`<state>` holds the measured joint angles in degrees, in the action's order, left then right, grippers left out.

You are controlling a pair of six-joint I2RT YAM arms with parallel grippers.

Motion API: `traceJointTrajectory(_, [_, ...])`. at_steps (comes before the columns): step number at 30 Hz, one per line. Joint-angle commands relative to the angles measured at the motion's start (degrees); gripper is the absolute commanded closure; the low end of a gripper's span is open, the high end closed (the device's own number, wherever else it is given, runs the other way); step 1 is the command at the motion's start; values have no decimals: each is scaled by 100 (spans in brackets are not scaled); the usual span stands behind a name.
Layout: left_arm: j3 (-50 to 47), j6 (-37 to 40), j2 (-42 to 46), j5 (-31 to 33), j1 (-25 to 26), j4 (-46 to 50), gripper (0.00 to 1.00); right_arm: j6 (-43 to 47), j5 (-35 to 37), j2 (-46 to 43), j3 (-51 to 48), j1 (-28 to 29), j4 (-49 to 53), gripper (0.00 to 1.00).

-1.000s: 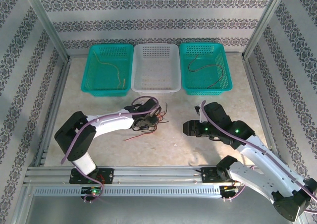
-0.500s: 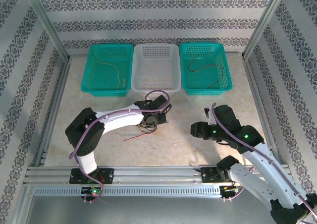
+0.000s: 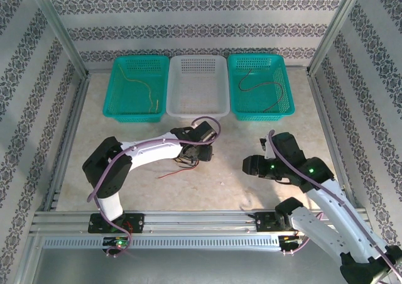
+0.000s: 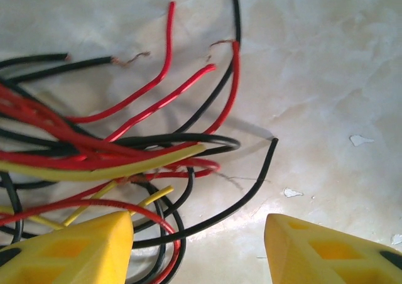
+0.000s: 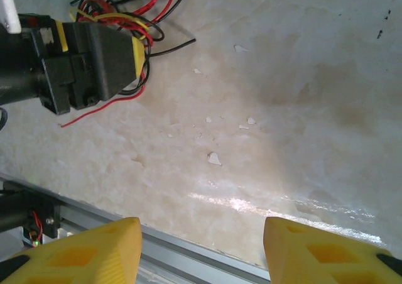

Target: Untangle the cables

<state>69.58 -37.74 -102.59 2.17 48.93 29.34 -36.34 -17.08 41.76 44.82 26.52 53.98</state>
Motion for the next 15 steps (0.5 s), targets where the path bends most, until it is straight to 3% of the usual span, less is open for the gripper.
traceJointTrajectory(1, [259, 976, -229, -173, 64, 91, 47, -252, -75, 199, 217, -51, -205, 45])
traceJointTrajectory(7, [357, 1420, -579, -569, 64, 55, 52, -401, 73, 533, 428, -73, -268, 45])
traceJointTrajectory(12, [301, 1848, -544, -363, 64, 138, 50, -650, 21, 588, 403, -86, -460, 45])
traceJointTrajectory(15, [345, 1971, -611, -297, 64, 196, 64, -711, 82, 644, 358, -94, -484, 47])
